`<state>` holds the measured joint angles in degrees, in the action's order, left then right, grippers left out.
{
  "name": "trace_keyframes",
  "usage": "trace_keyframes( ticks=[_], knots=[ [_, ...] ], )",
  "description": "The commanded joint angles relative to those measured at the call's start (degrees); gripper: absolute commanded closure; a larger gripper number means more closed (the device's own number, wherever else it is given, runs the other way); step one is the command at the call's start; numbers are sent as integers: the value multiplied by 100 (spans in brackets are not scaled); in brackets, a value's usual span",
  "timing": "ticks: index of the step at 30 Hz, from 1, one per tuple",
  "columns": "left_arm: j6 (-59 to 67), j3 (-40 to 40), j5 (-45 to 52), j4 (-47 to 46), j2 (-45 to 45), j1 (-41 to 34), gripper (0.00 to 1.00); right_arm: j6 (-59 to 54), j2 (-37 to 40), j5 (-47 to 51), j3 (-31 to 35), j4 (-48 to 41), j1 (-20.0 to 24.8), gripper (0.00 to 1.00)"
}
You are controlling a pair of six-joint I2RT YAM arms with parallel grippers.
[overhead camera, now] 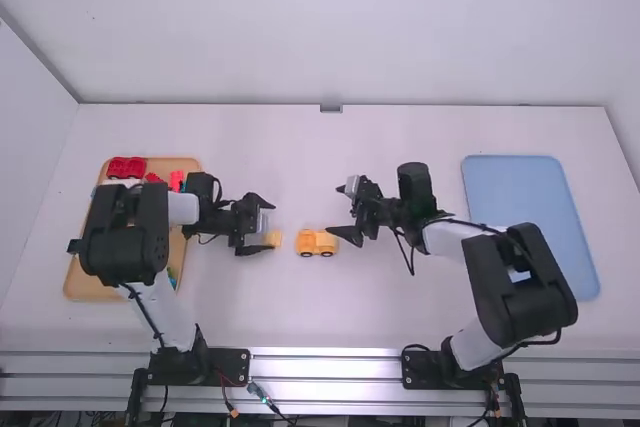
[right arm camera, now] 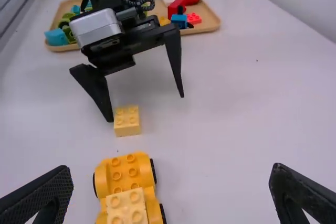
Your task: Assemble lego blocks to make yellow taxi
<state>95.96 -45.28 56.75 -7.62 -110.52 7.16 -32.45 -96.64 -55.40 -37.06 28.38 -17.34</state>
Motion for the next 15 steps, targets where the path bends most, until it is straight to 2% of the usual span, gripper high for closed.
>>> trace_keyframes(
  ticks=[1, 3, 6, 12, 15],
  knots=[
    [-796, 221, 74, 264, -44, -42, 1, 94, -55, 144, 4, 52, 15, 1],
    [-1414, 249, 33, 437, -44, -39, 1, 96, -55, 138, 11, 105, -9, 1],
    [-1563, 238, 39, 433, -44, -42, 0, 96, -55, 131, 13, 109, 15, 1],
    [-1460, 251, 57, 323, -46, -42, 8, 116, -55, 127, 13, 72, -9, 1],
    [-973, 247, -9, 109, -133, -44, 14, 114, -55, 122, 13, 94, 4, 1]
  ],
)
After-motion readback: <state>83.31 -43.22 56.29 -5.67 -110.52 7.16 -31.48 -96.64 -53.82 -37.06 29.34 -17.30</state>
